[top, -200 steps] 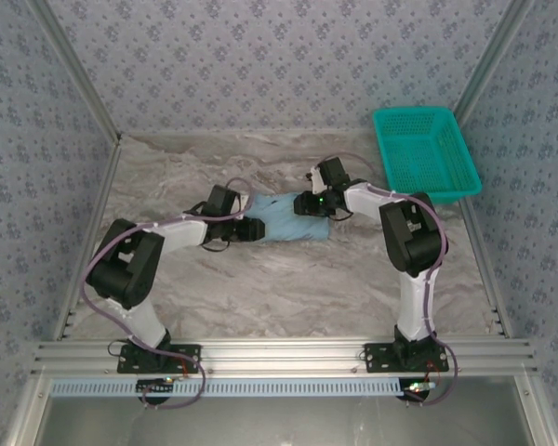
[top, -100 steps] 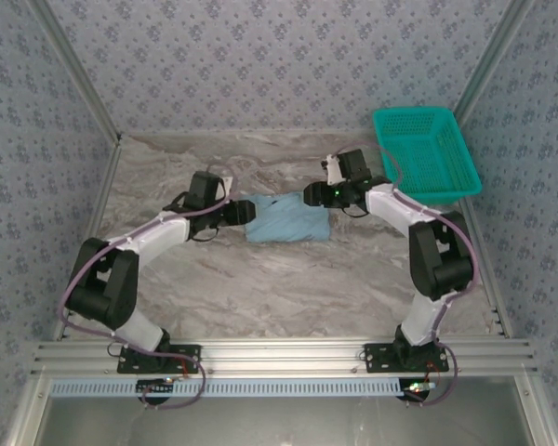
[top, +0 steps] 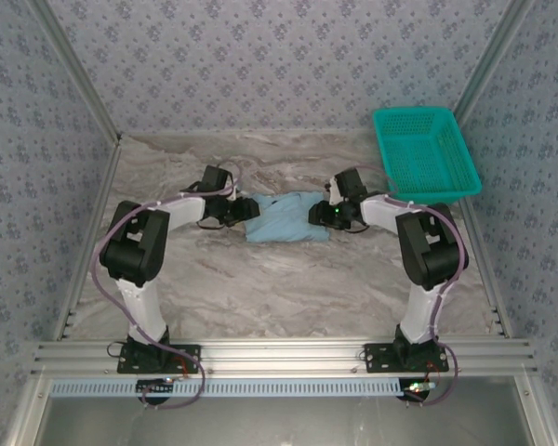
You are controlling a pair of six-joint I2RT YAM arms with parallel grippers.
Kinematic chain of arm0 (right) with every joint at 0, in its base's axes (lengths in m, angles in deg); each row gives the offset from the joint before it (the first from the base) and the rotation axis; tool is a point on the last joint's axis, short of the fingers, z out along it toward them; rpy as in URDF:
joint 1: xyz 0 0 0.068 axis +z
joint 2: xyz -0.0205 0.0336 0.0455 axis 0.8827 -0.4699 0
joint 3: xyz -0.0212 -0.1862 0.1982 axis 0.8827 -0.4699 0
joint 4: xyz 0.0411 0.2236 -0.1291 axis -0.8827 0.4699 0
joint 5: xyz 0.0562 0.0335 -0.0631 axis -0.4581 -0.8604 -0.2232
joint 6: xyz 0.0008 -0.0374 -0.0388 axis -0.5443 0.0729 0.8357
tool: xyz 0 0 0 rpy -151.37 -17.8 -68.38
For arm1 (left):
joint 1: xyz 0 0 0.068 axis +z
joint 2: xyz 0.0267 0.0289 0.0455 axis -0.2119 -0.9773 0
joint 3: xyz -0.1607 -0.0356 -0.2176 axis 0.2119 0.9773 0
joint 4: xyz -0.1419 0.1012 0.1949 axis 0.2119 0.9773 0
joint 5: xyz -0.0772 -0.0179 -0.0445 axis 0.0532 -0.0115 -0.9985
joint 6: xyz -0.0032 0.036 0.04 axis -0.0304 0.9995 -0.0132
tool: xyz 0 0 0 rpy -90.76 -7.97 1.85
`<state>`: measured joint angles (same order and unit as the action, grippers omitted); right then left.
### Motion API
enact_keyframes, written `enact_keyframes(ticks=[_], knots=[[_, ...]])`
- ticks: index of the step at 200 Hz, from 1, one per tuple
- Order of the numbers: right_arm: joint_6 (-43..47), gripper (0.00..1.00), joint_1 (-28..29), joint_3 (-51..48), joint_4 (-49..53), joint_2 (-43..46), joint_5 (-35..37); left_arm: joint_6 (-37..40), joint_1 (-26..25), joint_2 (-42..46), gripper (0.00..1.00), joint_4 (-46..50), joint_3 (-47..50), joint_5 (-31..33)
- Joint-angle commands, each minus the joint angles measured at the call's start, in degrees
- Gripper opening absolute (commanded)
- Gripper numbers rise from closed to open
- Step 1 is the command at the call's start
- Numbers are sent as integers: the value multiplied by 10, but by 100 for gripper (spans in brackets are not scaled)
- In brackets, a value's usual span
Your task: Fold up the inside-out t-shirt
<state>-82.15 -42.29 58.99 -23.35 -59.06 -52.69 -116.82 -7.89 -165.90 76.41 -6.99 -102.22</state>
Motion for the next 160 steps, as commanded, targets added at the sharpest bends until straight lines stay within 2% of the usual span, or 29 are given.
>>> enact_keyframes(ticks=[1, 29, 35, 55, 79, 92, 118, 141, 160], knots=[[-38, 43, 26, 9, -42, -19, -18, -2, 19, -9, 50, 10, -20, -5], [-90, 37, 69, 46, -99, -64, -24, 13, 69, 18, 50, 21, -10, 32], [-105, 37, 82, 81, -114, -80, -27, 19, 84, 30, 51, 26, -6, 49], [-138, 37, 120, 166, -120, -138, -29, 44, 135, 74, 58, 65, 4, 157], [-141, 46, 139, 227, -106, -162, -38, 71, 174, 144, 63, 105, 22, 296], [-129, 52, 134, 213, -100, -140, -33, 75, 166, 189, 64, 110, 42, 319], [-90, 56, 106, 131, -88, -57, -5, 48, 100, 243, 65, 85, 97, 251], [-63, 57, 77, 75, -66, 5, 15, 38, 27, 204, 65, 72, 92, 234], [-52, 57, 59, 47, -57, 31, 18, 45, 17, 142, 65, 71, 57, 253]])
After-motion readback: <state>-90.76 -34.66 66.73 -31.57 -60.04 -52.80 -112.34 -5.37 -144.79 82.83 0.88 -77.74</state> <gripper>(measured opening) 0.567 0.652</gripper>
